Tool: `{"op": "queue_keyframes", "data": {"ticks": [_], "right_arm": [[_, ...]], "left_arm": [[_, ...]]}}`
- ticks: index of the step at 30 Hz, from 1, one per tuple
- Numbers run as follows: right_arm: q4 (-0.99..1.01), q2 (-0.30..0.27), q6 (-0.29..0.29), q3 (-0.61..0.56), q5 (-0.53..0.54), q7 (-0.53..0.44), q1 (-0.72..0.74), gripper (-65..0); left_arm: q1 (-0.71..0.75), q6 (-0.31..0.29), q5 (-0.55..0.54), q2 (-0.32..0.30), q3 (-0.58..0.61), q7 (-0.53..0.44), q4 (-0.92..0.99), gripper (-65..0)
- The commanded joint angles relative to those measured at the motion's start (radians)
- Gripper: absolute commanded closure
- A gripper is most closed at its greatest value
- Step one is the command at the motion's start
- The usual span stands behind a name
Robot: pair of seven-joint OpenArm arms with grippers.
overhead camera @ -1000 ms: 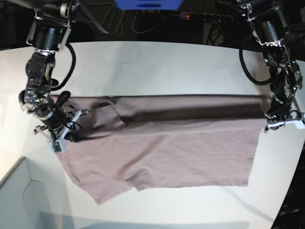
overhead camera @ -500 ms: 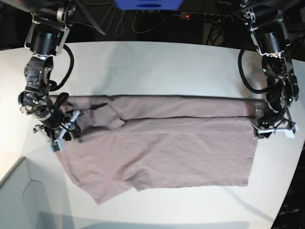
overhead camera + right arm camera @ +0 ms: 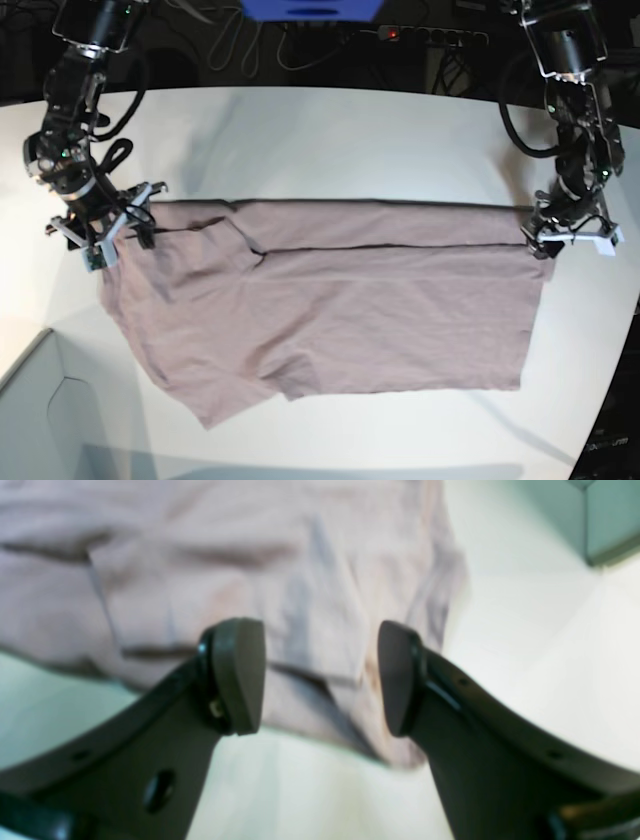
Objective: Layout the t-shirt on the table in an organized manner, then fold the t-shirt properly
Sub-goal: 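Lay the folded edge down and release with both grippers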
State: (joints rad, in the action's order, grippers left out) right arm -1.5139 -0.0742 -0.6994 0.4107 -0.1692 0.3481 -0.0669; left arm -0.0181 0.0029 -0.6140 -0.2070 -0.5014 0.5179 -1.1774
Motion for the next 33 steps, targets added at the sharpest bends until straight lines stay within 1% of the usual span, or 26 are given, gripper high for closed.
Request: {"op": "queue_keyframes", "data": {"ticks": [1, 5, 10, 12, 13, 14, 18, 19, 22, 23, 26, 27, 29, 33], "right_arm": [[-0.020, 0.000, 0.001, 0.001, 0.015, -0.027, 0.002, -35.9], [-0.018, 0.003, 0.001, 0.003, 0.015, -0.028, -0.024, -36.0], [-0.004, 0.003, 0.001, 0.061, 0.015, -0.028, -0.024, -36.1], [0.016, 0.001, 0.001, 0.064, 0.015, -0.028, -0.023, -36.1], [0.032, -0.008, 0.001, 0.066, 0.015, -0.028, -0.020, -36.1], [0.057, -0.022, 0.001, 0.066, 0.015, -0.028, -0.017, -36.1], [0.187, -0.060, 0.001, 0.067, 0.015, -0.030, 0.034, -36.0], [0.214, -0.077, 0.001, 0.067, 0.015, -0.030, 0.045, -36.0], [0.263, -0.105, 0.001, 0.067, 0.015, -0.030, 0.071, -35.9], [0.273, -0.106, 0.001, 0.067, 0.015, -0.030, 0.078, -35.8], [0.279, -0.135, 0.001, 0.064, 0.015, -0.030, 0.091, -35.5], [0.279, -0.138, 0.001, 0.061, 0.015, -0.030, 0.092, -34.2], [0.279, -0.154, 0.001, 0.060, 0.015, -0.036, 0.095, -28.2], [0.307, -0.167, 0.001, 0.061, 0.013, -0.105, 0.118, -11.7]], "left_arm": [[-0.015, -0.007, -0.008, -0.015, -0.003, -0.037, 0.004, -43.5], [-0.016, -0.007, -0.004, -0.013, 0.004, -0.097, 0.067, -43.5], [-0.021, -0.008, -0.004, -0.013, 0.007, -0.101, 0.107, -43.4], [-0.023, -0.008, -0.004, -0.013, 0.007, -0.101, 0.126, -43.1], [-0.024, -0.008, -0.004, -0.013, 0.007, -0.101, 0.133, -41.6], [-0.024, -0.008, -0.004, -0.012, 0.007, -0.101, 0.143, -38.2], [-0.038, -0.008, -0.010, -0.010, 0.007, -0.101, 0.158, -18.0], [-0.041, -0.008, -0.007, -0.009, 0.007, -0.101, 0.158, -13.4], [-0.044, -0.008, -0.004, -0.009, 0.007, -0.101, 0.158, -1.3], [-0.044, -0.008, -0.004, -0.009, 0.007, -0.101, 0.158, 0.0], [-0.044, -0.008, -0.004, -0.015, 0.007, -0.101, 0.158, -0.1], [-0.044, -0.008, -0.004, -0.016, 0.007, -0.101, 0.158, 0.0], [-0.044, -0.008, -0.004, -0.018, 0.007, -0.101, 0.158, 0.0], [-0.046, -0.008, -0.004, -0.019, 0.004, -0.101, 0.153, 0.0]]}}
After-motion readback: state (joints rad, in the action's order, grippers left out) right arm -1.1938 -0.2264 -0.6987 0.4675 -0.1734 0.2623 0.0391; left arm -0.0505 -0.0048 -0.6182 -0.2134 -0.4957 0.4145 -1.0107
